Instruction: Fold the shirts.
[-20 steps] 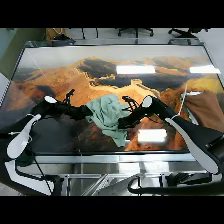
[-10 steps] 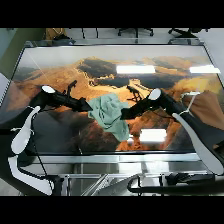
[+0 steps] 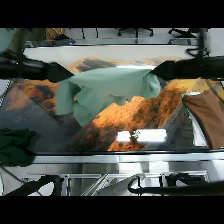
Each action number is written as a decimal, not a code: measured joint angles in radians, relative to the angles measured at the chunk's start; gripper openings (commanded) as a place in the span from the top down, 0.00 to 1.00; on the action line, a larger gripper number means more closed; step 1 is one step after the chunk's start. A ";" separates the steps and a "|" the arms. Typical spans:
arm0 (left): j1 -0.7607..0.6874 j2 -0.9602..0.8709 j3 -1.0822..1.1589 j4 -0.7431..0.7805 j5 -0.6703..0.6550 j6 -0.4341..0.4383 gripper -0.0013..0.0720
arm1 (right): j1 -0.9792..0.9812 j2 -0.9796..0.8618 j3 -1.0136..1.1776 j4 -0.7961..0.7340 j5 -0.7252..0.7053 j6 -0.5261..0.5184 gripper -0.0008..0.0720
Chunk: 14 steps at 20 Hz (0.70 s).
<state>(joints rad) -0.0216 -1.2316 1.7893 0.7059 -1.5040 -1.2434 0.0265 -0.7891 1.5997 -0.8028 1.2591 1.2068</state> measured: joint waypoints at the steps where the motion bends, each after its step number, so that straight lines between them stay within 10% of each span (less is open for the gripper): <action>1: 0.000 0.045 0.056 0.010 -0.001 -0.010 0.97 | -0.007 0.041 0.040 0.000 0.000 -0.010 0.96; 14: -0.022 0.203 -0.131 0.167 0.059 -0.019 0.97 | -0.024 -0.046 0.123 -0.067 0.154 -0.012 0.96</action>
<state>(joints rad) -0.0437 -1.0283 1.6581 0.8730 -1.4452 -1.2629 0.0021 -0.8352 1.7229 -0.8696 1.4136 1.1946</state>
